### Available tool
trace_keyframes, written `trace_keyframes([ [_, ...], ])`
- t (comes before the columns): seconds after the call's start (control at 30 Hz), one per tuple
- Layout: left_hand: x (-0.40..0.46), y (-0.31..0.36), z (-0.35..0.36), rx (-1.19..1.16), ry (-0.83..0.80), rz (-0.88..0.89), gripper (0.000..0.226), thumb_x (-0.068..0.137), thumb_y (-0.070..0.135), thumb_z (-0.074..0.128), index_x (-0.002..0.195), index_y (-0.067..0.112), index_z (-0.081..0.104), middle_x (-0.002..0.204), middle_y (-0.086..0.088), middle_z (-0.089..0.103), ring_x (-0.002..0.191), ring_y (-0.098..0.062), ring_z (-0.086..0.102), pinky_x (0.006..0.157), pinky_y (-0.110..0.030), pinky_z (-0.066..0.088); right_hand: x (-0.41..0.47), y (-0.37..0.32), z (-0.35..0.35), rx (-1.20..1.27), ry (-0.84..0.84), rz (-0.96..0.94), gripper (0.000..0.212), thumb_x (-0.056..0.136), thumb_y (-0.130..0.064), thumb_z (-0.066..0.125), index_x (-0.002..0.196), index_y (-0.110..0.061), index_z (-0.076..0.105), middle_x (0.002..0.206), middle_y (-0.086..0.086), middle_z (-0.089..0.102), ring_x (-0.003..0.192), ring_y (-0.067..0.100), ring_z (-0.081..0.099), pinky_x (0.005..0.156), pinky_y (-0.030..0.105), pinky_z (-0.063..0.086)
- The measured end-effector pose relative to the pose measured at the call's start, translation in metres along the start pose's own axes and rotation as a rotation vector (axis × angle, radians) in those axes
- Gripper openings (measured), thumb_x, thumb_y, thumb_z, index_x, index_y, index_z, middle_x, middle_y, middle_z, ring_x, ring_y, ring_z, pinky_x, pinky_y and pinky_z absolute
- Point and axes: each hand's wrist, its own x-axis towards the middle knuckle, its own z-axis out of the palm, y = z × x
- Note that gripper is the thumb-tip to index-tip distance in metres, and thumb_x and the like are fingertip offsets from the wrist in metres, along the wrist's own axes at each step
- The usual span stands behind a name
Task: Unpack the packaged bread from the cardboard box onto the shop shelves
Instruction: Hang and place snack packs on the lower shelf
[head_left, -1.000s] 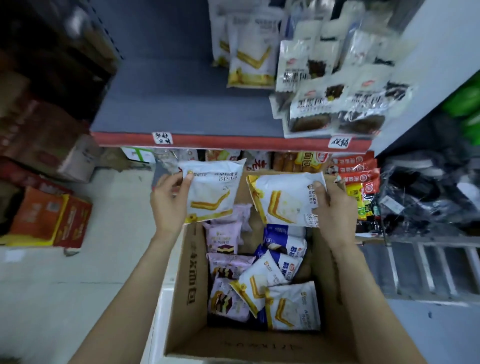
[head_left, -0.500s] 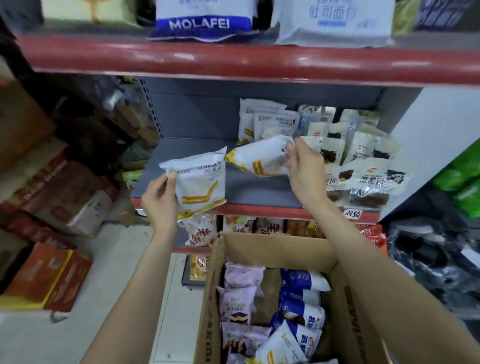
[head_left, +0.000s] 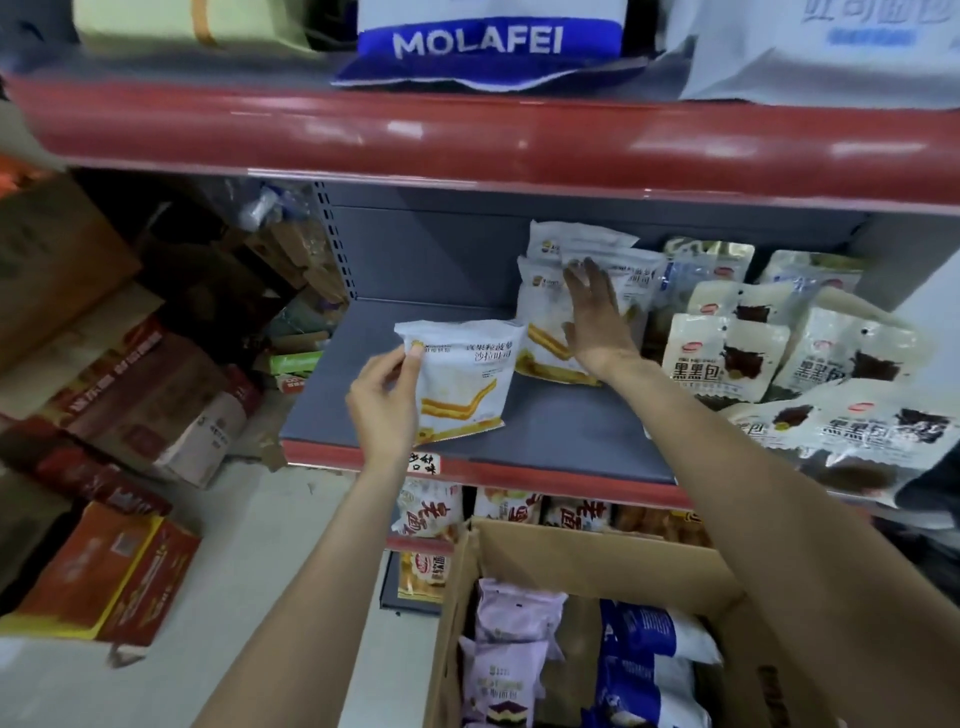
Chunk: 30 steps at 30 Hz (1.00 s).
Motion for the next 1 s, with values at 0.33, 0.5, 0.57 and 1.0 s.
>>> trace_keyframes([
  [0.33,0.022,-0.003,0.109,-0.062,-0.228,-0.187,0.028,0.088,0.028,0.066,0.099,0.003,0.072,0.098,-0.016,0.071,0.089,-0.026,0.065,0.072,-0.026,0.044,-0.097,0.002,0.024,0.189,0.273,-0.069,0.047,0.088,-0.011,0.056,0.132,-0.023,0.046,0.147,0.010,0.028,0.133,0.034,0.031,0.091,0.043,0.045],
  [0.5,0.021,-0.008,0.150,0.127,-0.526,-0.249,0.040,0.095,0.027,0.051,0.134,0.017,0.051,0.129,-0.009,0.059,0.119,-0.026,0.055,0.096,-0.033,0.045,-0.084,0.020,0.044,-0.009,-0.008,0.042,0.051,0.093,-0.018,0.052,0.142,-0.024,0.037,0.157,0.012,-0.005,0.144,0.036,-0.002,0.103,0.049,0.038],
  [0.57,0.010,-0.010,0.148,0.204,-0.617,-0.229,0.061,0.093,0.032,0.051,0.148,0.021,0.027,0.146,-0.004,0.043,0.131,-0.023,0.044,0.105,-0.031,0.037,-0.079,0.026,0.044,-0.006,-0.043,0.030,0.053,0.094,-0.020,0.050,0.144,-0.022,0.033,0.157,0.013,-0.005,0.144,0.036,-0.002,0.109,0.049,0.031],
  [1.0,-0.141,-0.031,0.021,0.523,-0.468,0.419,0.030,0.092,0.038,0.042,0.103,0.024,0.067,0.070,0.004,0.071,0.052,-0.013,0.059,0.052,-0.030,0.048,-0.287,0.045,0.033,0.125,0.301,-0.076,0.019,0.091,-0.020,0.049,0.093,-0.010,0.065,0.077,0.005,0.066,0.071,0.024,0.060,0.065,0.035,0.050],
])
